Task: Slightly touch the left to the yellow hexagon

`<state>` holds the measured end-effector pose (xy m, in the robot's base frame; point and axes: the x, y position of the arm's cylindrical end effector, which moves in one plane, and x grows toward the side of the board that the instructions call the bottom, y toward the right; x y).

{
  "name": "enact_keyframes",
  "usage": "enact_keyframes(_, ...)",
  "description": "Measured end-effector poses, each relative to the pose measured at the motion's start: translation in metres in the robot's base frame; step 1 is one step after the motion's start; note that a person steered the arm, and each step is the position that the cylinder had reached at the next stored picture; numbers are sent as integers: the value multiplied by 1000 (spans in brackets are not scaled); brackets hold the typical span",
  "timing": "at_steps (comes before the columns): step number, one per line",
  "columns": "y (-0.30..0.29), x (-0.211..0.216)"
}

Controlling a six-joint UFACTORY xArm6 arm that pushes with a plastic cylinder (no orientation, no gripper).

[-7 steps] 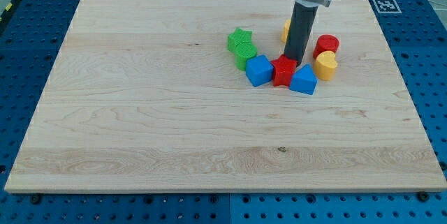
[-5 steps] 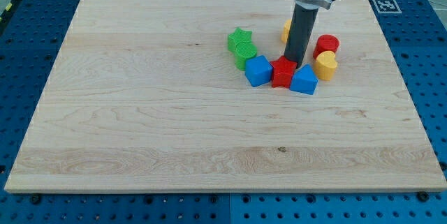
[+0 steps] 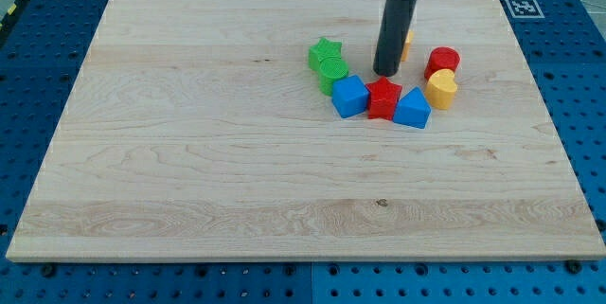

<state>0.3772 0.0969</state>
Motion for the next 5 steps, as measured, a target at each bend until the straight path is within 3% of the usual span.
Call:
enact_keyframes(2,-4,-6)
enact_keyframes(5,-5,-50)
